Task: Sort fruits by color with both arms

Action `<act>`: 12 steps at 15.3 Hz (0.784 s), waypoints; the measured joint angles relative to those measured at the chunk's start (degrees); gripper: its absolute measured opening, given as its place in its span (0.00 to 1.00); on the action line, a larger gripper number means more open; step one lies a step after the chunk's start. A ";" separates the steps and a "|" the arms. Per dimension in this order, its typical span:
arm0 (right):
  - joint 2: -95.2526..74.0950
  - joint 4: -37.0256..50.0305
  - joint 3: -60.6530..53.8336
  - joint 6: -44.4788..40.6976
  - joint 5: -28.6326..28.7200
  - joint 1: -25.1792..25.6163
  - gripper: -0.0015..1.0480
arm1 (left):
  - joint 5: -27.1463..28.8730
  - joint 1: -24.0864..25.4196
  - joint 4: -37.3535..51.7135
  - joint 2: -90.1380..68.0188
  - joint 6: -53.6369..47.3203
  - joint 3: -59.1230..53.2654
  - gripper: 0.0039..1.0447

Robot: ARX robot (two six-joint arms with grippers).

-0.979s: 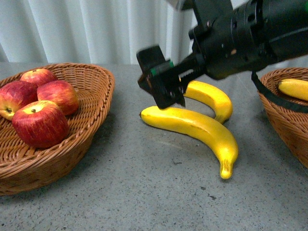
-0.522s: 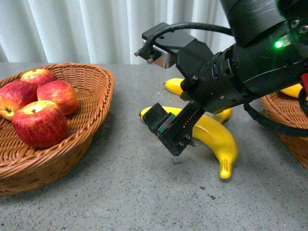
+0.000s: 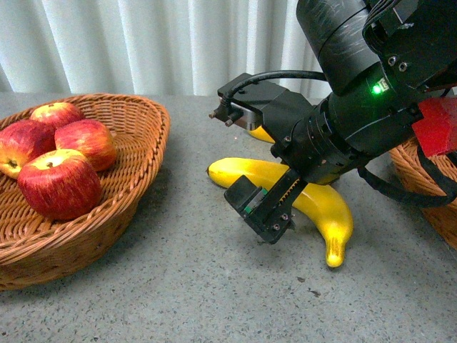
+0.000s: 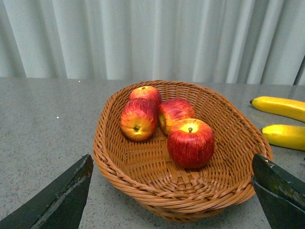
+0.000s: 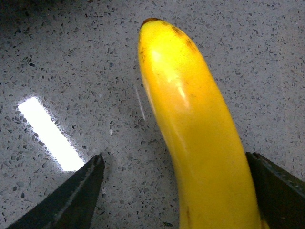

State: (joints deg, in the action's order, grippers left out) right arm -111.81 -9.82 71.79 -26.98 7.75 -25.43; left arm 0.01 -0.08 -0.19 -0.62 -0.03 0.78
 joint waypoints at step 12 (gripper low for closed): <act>16.74 5.86 -3.61 2.64 4.55 15.50 0.32 | 0.00 0.02 0.00 0.00 0.00 0.00 0.94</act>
State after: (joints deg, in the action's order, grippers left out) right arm -95.07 -3.97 68.18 -24.34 12.29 -9.93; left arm 0.01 -0.05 -0.19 -0.62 -0.03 0.78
